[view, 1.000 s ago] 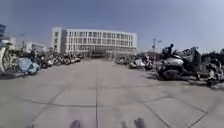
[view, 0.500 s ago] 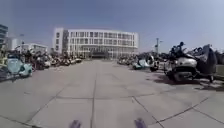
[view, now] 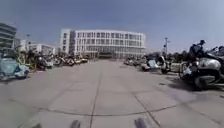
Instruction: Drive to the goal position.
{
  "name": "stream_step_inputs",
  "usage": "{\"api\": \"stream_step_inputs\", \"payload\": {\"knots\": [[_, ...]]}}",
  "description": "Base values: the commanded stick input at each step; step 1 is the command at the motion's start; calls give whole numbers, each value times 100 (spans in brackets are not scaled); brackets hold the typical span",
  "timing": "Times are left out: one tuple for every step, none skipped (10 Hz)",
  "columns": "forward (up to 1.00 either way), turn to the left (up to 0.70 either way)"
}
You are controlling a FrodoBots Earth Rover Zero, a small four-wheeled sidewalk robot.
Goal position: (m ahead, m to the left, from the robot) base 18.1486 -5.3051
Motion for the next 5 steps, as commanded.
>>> {"api": "stream_step_inputs", "payload": {"knots": [[100,0],[100,0],[100,0],[100,0],[100,0]]}}
